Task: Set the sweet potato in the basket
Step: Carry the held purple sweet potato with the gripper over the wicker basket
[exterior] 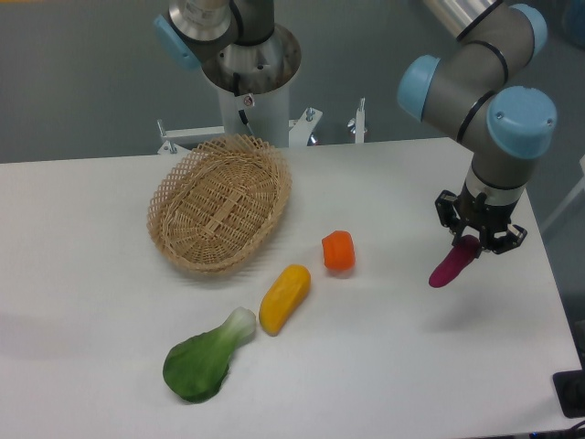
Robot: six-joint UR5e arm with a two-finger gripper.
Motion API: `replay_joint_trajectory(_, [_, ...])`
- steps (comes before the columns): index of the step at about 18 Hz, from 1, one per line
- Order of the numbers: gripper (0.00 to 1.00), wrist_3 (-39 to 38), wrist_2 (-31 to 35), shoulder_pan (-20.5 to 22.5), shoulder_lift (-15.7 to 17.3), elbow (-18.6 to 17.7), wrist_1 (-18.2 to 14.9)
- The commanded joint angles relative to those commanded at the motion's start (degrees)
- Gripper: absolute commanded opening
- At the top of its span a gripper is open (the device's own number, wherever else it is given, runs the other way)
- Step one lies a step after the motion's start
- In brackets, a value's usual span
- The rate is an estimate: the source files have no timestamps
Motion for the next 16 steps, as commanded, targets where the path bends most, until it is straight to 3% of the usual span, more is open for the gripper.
replay_joint_trajectory(8, [0.21,0.00,0.00,-0.09,0.09,-0.17,-0.09])
replay_joint_trajectory(16, [0.22,-0.44,-0.53,-3.69,3.16,-4.21,-1.32])
